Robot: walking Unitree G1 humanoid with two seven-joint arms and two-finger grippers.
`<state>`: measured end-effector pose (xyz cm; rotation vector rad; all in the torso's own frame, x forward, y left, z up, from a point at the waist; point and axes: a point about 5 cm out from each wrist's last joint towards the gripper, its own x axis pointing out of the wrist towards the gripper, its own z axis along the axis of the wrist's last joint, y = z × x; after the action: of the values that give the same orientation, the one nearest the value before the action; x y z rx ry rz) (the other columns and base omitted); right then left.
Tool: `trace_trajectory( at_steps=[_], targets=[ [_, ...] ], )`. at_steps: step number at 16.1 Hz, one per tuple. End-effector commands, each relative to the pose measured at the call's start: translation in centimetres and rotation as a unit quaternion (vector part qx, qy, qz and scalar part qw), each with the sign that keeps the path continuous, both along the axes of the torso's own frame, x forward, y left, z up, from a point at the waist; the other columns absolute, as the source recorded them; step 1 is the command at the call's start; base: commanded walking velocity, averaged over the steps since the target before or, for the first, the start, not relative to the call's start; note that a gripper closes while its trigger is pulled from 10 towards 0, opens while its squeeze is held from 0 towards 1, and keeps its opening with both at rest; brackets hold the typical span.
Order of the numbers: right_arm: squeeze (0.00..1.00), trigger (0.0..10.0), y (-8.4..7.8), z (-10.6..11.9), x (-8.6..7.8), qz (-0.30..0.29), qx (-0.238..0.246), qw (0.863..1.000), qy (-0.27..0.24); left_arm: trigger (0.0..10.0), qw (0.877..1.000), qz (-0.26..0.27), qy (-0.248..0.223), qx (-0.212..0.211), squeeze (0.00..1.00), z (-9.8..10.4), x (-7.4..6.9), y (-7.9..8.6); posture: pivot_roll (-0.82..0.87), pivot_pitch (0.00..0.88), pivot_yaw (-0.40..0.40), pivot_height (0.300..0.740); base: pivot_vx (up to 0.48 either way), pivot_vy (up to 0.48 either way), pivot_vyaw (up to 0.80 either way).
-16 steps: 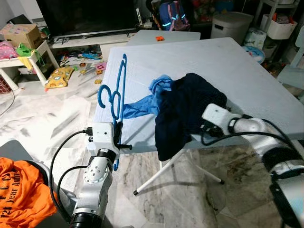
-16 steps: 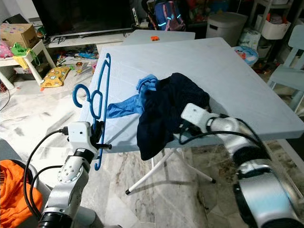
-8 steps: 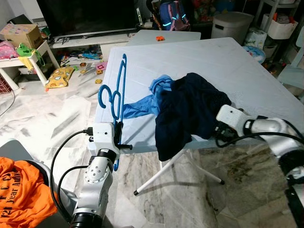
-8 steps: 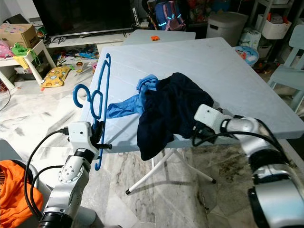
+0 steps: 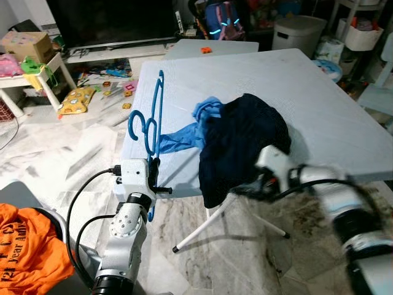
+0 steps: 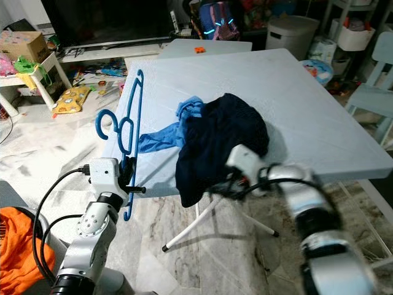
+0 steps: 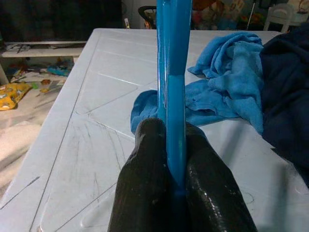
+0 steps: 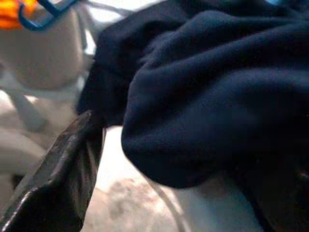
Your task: Hang hanger
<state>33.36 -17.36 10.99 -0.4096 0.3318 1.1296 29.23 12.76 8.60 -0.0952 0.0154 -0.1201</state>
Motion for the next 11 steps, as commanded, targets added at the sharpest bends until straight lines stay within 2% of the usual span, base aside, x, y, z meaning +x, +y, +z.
trace_trajectory(
  at_steps=[1,2,3,5,8,9,10,11],
  targets=[
    [1.0,10.0,1.2,-0.1,-0.3,0.022,0.019,1.0,0.012,10.0,1.0,0.008,0.012,0.001,0.0,-0.4,-0.3,0.3,-0.02,0.0,0.061,0.74,0.0,0.0,0.0],
    [1.0,10.0,1.6,-0.3,-0.4,0.025,0.021,0.999,0.016,10.0,1.0,0.009,0.013,0.001,0.0,-0.5,-0.3,0.4,-0.02,0.0,0.061,0.74,0.0,0.0,0.0],
    [1.0,10.0,2.8,-1.1,-0.6,0.023,0.015,0.999,0.022,10.0,1.0,0.011,0.013,0.0,0.0,-0.5,-0.4,0.4,-0.01,0.0,0.059,0.74,0.0,0.0,0.0],
    [1.0,10.0,4.7,-2.5,-0.6,-0.008,-0.003,1.0,0.026,10.0,1.0,0.015,0.014,-0.001,0.0,-0.5,-0.6,0.5,-0.01,0.0,0.052,0.74,0.0,0.0,0.0],
    [0.99,10.0,6.4,-3.7,-0.3,-0.057,-0.012,0.997,0.044,10.0,1.0,0.019,0.015,-0.002,0.0,-0.6,-0.8,0.7,0.0,0.0,0.039,0.74,0.0,0.0,0.0],
    [0.96,10.0,7.1,-4.0,-0.1,-0.085,-0.004,0.995,0.054,10.0,1.0,0.021,0.014,-0.004,0.0,-0.5,-0.9,0.8,0.0,0.0,0.037,0.74,0.0,0.0,0.0],
    [0.87,10.0,7.6,-4.0,0.3,-0.127,0.018,0.989,0.073,10.0,1.0,0.022,0.013,-0.007,0.0,-0.4,-0.9,0.8,0.01,0.0,0.031,0.74,0.0,0.0,0.0],
    [0.82,10.0,7.9,-4.3,0.8,-0.183,0.018,0.98,0.078,10.0,1.0,0.024,0.011,-0.009,0.0,-0.3,-1.0,1.0,0.01,0.0,0.027,0.74,0.0,0.0,0.0]
  ],
)
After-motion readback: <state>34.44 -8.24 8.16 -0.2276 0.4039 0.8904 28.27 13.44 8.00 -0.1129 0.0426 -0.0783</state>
